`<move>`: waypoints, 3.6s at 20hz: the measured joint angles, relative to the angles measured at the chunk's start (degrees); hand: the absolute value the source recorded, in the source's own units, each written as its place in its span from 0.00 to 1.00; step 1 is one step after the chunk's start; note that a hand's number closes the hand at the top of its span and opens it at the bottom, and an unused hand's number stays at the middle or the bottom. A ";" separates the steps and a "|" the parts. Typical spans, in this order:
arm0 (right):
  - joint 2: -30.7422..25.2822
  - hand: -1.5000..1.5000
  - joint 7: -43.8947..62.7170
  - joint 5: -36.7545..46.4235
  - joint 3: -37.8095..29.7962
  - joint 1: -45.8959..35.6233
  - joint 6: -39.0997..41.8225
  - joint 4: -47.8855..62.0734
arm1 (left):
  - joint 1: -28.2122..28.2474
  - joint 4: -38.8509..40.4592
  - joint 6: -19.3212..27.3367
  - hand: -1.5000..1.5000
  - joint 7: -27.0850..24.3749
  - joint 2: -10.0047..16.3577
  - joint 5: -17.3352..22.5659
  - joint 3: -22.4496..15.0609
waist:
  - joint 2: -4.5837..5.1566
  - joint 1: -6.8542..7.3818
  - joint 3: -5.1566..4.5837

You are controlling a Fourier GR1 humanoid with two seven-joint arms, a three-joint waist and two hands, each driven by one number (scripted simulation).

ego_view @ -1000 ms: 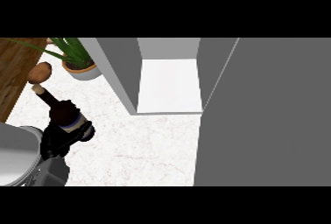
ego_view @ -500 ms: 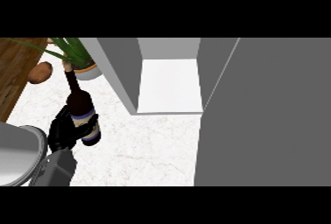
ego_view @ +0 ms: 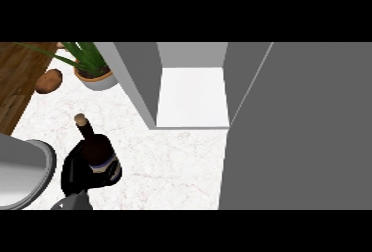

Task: Pick up the wine, place it into the cabinet and close the cabinet

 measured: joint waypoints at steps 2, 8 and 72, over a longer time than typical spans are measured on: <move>0.04 0.00 -0.18 -0.02 0.00 0.26 0.00 -0.04 | 2.90 -3.33 -1.28 1.00 -0.81 -0.81 0.46 -2.04 | -0.01 0.02 -0.01; 0.11 0.00 -0.82 -0.03 0.20 0.71 0.46 0.10 | 8.59 -15.42 -1.06 1.00 2.08 -1.80 3.62 -9.79 | 0.03 0.00 0.00; 2.40 0.00 -3.23 -2.24 -5.42 4.82 7.95 0.29 | -31.48 10.26 44.18 1.00 5.41 -2.08 35.47 -41.70 | 0.82 -2.11 -0.11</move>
